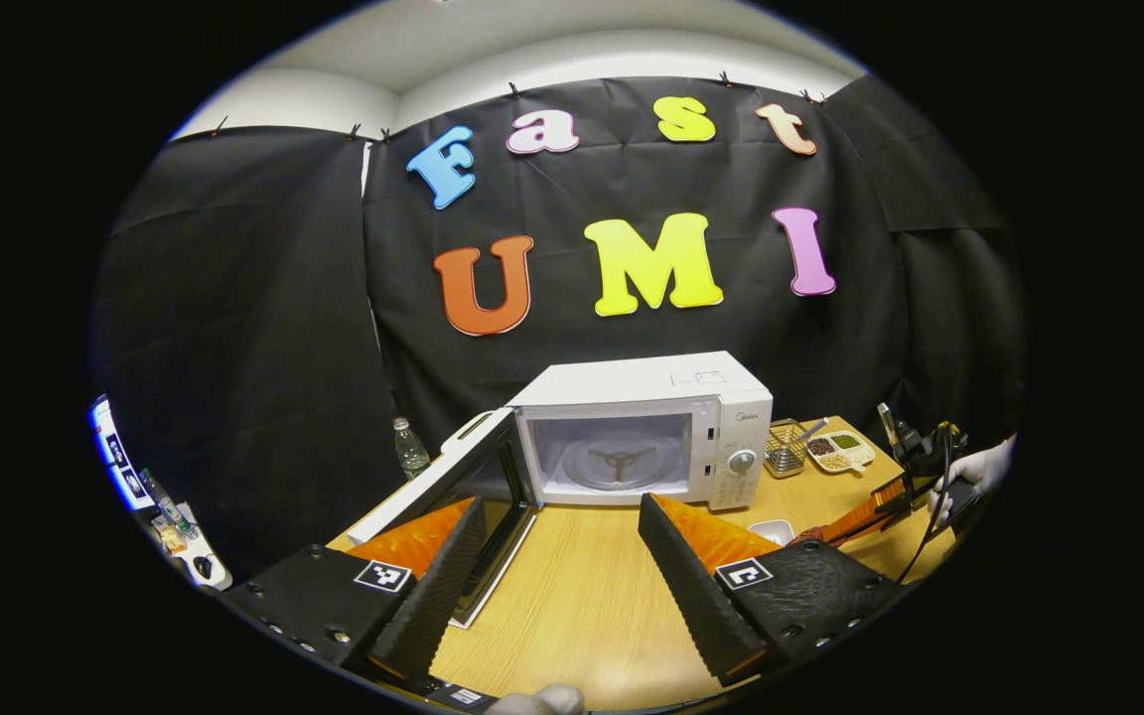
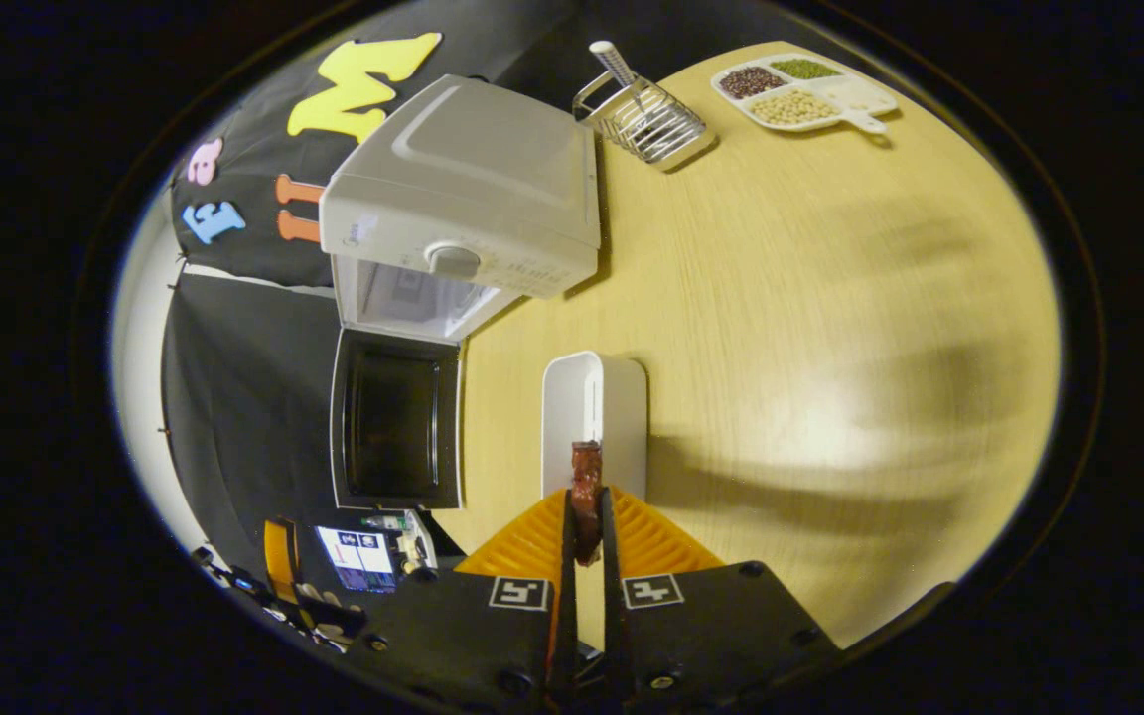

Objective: Open the microwave oven with the left hand, put the food in, and close the microwave oven.

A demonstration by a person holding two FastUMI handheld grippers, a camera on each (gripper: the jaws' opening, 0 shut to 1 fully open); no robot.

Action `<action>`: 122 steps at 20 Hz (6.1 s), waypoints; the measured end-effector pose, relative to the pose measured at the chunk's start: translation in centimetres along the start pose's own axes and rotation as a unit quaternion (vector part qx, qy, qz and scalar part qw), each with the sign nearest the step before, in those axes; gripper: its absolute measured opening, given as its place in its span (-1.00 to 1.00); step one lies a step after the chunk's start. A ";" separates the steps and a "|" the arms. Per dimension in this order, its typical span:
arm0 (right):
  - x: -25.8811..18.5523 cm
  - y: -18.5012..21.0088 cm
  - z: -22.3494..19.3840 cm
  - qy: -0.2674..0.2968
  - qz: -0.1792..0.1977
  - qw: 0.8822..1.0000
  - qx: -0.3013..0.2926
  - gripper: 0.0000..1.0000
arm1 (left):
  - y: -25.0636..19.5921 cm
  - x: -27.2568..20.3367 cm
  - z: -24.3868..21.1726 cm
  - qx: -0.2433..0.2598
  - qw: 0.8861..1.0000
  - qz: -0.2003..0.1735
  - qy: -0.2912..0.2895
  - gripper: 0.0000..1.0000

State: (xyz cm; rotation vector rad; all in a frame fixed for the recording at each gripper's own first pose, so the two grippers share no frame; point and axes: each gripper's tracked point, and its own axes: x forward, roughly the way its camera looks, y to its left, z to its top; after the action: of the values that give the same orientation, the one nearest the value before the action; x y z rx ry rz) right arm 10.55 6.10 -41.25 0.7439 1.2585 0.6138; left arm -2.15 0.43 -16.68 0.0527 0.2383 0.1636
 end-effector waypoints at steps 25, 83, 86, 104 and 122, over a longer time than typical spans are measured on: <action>16.0 24.5 6.9 -0.419 0.089 0.897 0.110 -0.82 | 11.9 -1.7 -1.3 0.029 0.994 -0.094 -0.037 0.91; -8.4 31.9 -2.6 -0.458 -0.207 0.814 -0.292 0.79 | 21.4 2.2 -3.0 -0.002 0.998 -0.025 -0.053 0.90; -11.0 31.9 -5.6 -0.455 -0.214 0.811 -0.299 0.79 | 23.2 3.5 -3.8 0.006 0.999 -0.007 -0.049 0.90; -17.8 30.6 -10.3 -0.447 -0.271 0.810 -0.266 1.00 | 23.7 12.4 -15.9 -0.017 0.998 -0.060 0.019 -1.00; -22.8 28.9 -10.8 -0.462 -0.278 0.804 -0.251 1.00 | 8.9 9.8 -13.0 0.012 0.982 -0.189 -0.013 -1.00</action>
State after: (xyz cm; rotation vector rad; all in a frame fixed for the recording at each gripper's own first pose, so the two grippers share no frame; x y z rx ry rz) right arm -5.02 8.41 -6.23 0.1255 0.3095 0.0296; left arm 2.76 11.31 -30.95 0.0321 0.2198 -0.2188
